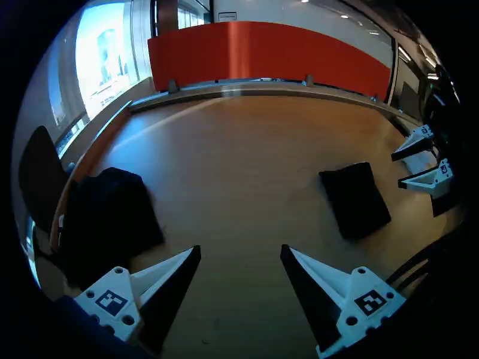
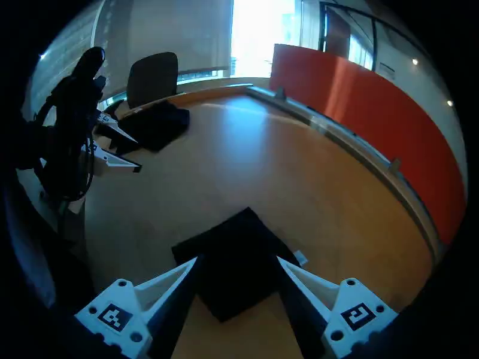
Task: Fold towel
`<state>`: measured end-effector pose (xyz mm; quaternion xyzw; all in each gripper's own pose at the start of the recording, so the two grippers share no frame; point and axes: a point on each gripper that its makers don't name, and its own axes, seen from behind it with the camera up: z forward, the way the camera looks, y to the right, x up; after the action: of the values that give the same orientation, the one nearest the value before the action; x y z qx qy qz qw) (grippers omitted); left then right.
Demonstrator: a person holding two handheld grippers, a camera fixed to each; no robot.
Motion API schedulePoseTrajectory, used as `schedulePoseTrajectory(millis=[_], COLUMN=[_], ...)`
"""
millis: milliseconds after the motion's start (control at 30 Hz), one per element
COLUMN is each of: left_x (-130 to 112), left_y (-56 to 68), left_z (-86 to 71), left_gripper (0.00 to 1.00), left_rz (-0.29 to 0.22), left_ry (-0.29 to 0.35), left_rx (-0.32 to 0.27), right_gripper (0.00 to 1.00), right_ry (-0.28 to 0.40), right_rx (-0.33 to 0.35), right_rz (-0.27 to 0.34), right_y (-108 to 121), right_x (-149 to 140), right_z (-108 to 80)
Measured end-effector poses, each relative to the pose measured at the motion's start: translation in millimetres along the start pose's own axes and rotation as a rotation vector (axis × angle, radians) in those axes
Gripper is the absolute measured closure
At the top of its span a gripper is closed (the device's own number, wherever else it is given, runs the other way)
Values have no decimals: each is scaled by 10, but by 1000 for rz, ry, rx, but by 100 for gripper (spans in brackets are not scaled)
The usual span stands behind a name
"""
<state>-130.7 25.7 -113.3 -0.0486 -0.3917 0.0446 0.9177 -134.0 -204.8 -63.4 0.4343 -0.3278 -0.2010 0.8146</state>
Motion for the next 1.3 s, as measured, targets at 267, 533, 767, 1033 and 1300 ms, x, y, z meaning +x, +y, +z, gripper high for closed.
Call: schedulePoseTrajectory(millis=[267, 533, 767, 1033, 1300], left_x=[22, 22, 8, 5, -1], left_y=[-12, -10, -10, -1, 6], left_z=[-12, -30, -42, -41, -39], left_gripper=[1, 1, 1, 1, 1], left_rz=[0, 2, 0, 1, 1], left_ry=[4, 6, 4, 3, 3], left_rx=[0, 1, 2, 0, -2], right_gripper=[17, 17, 17, 17, 20], right_ry=[-16, -63, -113, -170, -194], right_rx=[-12, -11, -6, 1, 6], right_rz=[12, 32, 46, 48, 55], right_y=[6, -46, -100, -152, -186], right_x=[-151, -468, -784, -1102, -1244], right_z=[26, 91, 125, 154, 176])
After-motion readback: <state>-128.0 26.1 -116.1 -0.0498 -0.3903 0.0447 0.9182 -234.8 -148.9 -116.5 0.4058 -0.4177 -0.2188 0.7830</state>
